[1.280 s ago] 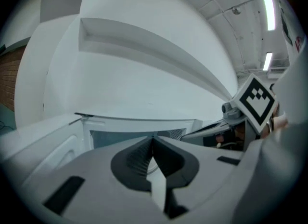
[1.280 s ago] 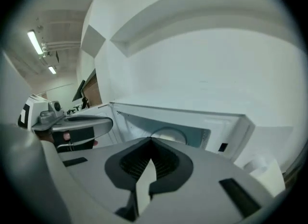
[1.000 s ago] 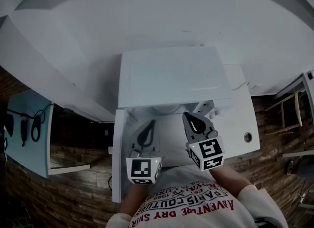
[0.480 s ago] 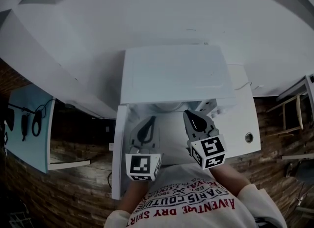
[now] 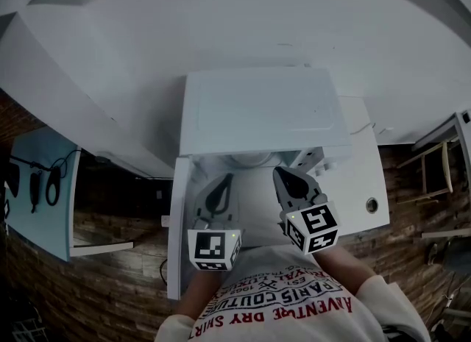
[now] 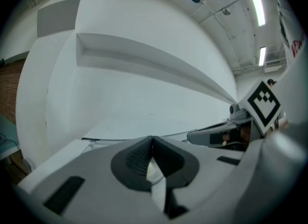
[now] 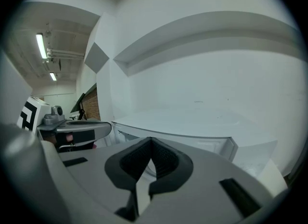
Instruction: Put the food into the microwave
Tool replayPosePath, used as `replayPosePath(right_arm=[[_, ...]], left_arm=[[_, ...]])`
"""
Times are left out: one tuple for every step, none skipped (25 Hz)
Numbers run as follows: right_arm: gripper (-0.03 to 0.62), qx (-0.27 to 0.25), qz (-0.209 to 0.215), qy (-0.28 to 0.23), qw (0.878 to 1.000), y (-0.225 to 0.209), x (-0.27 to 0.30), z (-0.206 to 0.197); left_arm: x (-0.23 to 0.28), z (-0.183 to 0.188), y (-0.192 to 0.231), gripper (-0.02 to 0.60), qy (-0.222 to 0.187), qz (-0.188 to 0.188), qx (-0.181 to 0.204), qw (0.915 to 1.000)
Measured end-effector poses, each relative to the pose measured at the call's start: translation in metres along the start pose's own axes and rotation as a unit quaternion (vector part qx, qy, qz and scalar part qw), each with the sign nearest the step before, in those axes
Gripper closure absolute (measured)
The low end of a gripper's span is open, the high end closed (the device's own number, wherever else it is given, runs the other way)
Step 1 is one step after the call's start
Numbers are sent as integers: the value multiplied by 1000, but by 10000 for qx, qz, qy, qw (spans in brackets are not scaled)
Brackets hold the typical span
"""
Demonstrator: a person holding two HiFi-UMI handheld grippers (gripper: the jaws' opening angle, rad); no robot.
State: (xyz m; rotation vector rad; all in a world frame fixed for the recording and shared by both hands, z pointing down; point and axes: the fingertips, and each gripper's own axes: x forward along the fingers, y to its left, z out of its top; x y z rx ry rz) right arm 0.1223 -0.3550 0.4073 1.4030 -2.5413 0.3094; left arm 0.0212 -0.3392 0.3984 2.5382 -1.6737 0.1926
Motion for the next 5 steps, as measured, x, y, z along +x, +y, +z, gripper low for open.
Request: replayPosePath(right_arm=[[583,-72,-23,-4,10000,1,-1,0],[582,-152,-44,-12,9999,1,-1,1],[582,-215,-56,-21,9998,2,-1,2],[583,-259,-61,-30,9996,2,-2,3],[582,-294,-63,-38,9995,3,-2,4]], left_arm=[[0,-1,-1,575,4,-13,-10,10000],[0,-1,-2,575,8,-24,-20,10000],[0,-1,-3,575,8,-34,-25,10000],[0,-1,-4,575,6,-45,-28,10000],[1,0,-6,575,2,-55,-29,10000]])
